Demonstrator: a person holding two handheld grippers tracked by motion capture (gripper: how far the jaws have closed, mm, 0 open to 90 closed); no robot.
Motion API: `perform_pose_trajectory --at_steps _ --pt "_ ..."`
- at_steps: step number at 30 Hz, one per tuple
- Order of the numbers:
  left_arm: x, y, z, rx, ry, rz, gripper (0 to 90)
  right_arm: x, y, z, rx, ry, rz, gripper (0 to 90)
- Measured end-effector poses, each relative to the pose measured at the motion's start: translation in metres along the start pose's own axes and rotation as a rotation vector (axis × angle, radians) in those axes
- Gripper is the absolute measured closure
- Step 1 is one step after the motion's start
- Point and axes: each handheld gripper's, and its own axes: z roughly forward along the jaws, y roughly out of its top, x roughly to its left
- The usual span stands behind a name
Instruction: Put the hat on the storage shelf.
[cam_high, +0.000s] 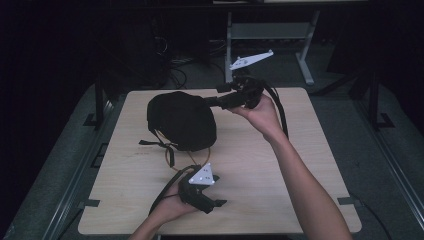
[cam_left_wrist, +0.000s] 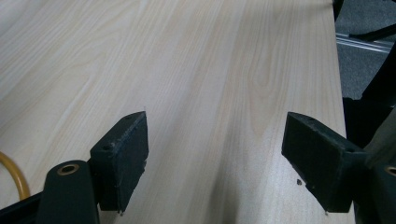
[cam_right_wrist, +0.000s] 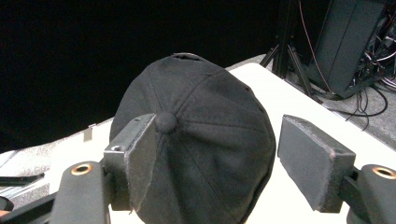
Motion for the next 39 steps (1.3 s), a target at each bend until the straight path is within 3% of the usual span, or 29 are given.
perform_pose_trajectory --at_steps 8,19,24,39 --pt "-0.001 -0.001 0.002 -0.003 -0.002 -0.017 21.5 -0.002 -0.01 -0.013 0.019 -0.027 -0.012 24.1" --pt "-0.003 -0.002 0.003 0.018 0.004 -0.001 21.1 -0.008 -0.025 -0.029 0.019 -0.048 0.006 23.4" --pt "-0.002 -0.003 0.003 -0.004 0.001 -0.021 21.0 -0.009 -0.033 -0.035 0.031 -0.04 0.008 23.4" --pt "0.0 -0.004 0.002 -0.009 0.003 -0.016 20.7 -0.012 -0.058 -0.057 0.047 -0.077 0.025 23.3"
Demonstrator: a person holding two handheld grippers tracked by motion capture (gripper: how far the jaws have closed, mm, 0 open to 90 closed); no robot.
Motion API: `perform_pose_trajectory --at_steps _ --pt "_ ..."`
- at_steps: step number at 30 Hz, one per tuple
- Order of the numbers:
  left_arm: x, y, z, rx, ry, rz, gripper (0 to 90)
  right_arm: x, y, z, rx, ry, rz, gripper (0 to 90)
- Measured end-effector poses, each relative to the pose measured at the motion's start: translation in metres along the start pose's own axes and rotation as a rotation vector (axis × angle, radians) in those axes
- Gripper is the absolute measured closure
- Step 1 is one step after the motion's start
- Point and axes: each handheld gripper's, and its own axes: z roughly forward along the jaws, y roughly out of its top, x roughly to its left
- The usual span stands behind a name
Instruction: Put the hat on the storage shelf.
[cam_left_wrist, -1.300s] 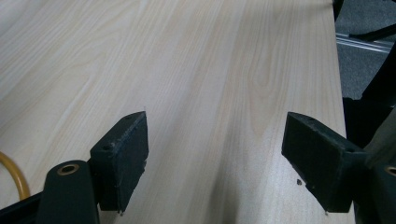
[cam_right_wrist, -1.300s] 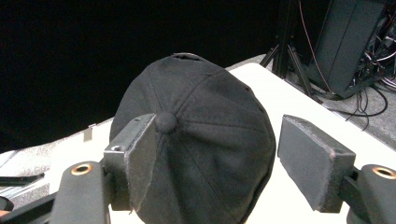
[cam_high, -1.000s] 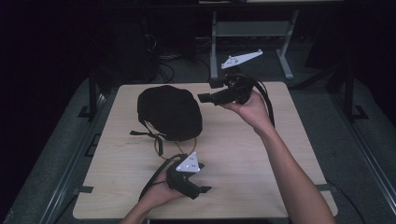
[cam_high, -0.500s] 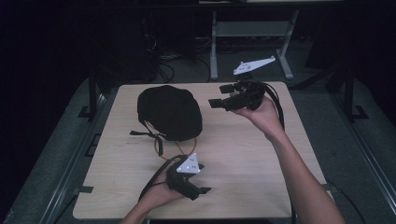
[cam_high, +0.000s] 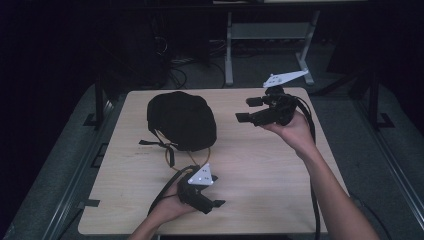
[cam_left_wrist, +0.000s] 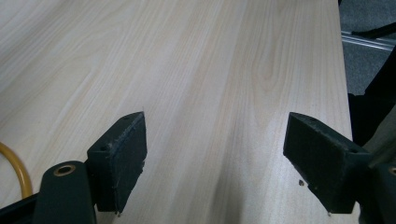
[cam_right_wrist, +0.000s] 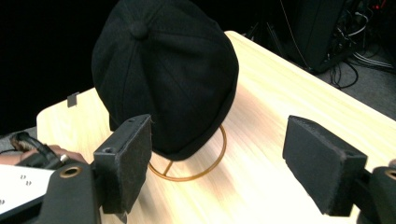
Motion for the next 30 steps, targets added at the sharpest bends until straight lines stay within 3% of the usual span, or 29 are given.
perform_pose_trajectory --at_steps 19,30 --pt "0.0 0.001 0.001 0.009 0.015 0.0 18.3 -0.005 -0.043 -0.03 0.01 -0.025 0.046 22.2" --pt "-0.004 0.003 0.003 0.003 0.016 0.006 17.5 -0.01 -0.073 -0.043 0.014 -0.062 0.07 22.2"
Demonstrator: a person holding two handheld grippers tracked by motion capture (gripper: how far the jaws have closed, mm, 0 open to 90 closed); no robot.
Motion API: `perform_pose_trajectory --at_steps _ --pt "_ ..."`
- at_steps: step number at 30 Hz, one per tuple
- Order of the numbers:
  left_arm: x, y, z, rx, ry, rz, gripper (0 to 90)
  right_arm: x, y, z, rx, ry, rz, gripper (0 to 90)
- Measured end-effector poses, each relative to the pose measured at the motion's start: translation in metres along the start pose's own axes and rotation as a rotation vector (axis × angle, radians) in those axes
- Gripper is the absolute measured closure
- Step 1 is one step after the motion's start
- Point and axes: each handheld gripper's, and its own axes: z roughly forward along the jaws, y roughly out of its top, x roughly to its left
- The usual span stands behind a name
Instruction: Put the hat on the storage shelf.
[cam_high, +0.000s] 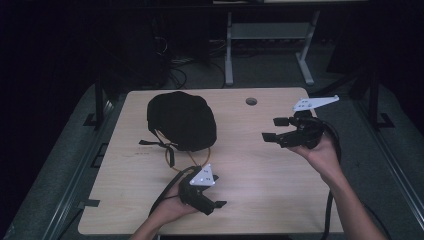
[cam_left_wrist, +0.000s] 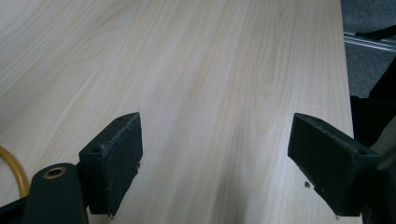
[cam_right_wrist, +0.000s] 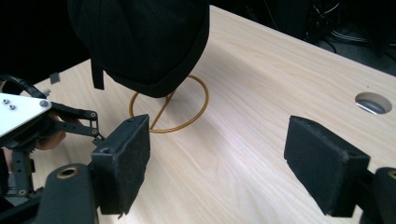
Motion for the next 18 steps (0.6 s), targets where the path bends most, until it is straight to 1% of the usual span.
perform_pose_trajectory --at_steps 2,5,8,11,14,15,18 --pt "0.0 0.0 0.0 0.003 -0.001 0.001 17.5 -0.001 -0.005 -0.002 -0.004 -0.012 0.006 22.2" --pt "0.0 0.0 -0.001 0.009 0.003 0.011 17.5 -0.003 -0.014 -0.005 0.008 -0.015 0.017 22.2" --pt "0.0 0.001 0.0 -0.003 0.003 0.0 17.5 -0.005 -0.023 -0.008 0.02 -0.024 0.022 21.5" --pt "0.0 0.0 0.0 -0.001 0.001 0.001 17.5 -0.006 -0.031 -0.012 0.016 -0.028 0.037 21.4" --pt "0.0 0.0 -0.001 -0.002 -0.007 -0.007 17.1 -0.006 -0.04 -0.015 0.007 -0.031 0.045 21.4" --pt "0.0 0.0 -0.001 -0.009 -0.007 -0.01 17.1 -0.005 -0.042 -0.016 0.011 -0.029 0.051 21.2" --pt "0.0 0.0 0.0 -0.008 -0.006 -0.007 17.0 -0.004 -0.051 -0.02 0.016 -0.033 0.066 20.8"
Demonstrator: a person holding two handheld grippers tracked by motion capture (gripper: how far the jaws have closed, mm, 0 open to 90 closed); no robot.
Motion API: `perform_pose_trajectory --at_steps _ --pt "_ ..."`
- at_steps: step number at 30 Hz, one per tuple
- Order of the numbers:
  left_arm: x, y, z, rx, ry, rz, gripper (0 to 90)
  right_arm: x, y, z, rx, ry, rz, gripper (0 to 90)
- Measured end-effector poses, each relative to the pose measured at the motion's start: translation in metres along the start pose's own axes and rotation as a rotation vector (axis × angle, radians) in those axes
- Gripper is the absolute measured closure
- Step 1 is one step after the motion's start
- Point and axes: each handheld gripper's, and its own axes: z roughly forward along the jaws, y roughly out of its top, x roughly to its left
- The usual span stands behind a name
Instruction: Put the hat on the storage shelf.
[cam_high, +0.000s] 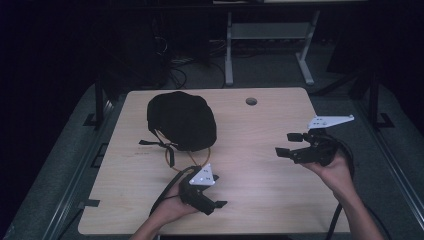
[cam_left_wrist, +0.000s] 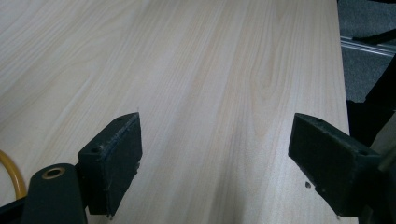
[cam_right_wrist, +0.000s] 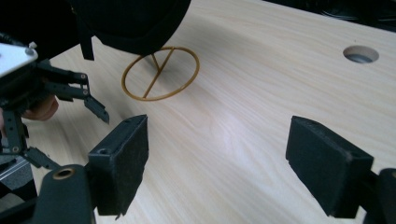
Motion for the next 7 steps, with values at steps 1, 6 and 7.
perform_pose_trajectory --at_steps 1,6,7 --pt "0.0 0.0 0.0 -0.001 -0.001 -0.001 17.1 0.0 -0.003 -0.001 0.0 0.001 0.003 20.8" --pt "-0.001 0.001 0.001 -0.01 -0.011 0.008 17.1 0.005 -0.015 -0.005 0.001 -0.014 -0.001 19.7" --pt "0.0 0.002 0.0 -0.011 -0.014 0.009 17.1 0.006 -0.016 -0.005 0.002 -0.015 -0.006 19.6"
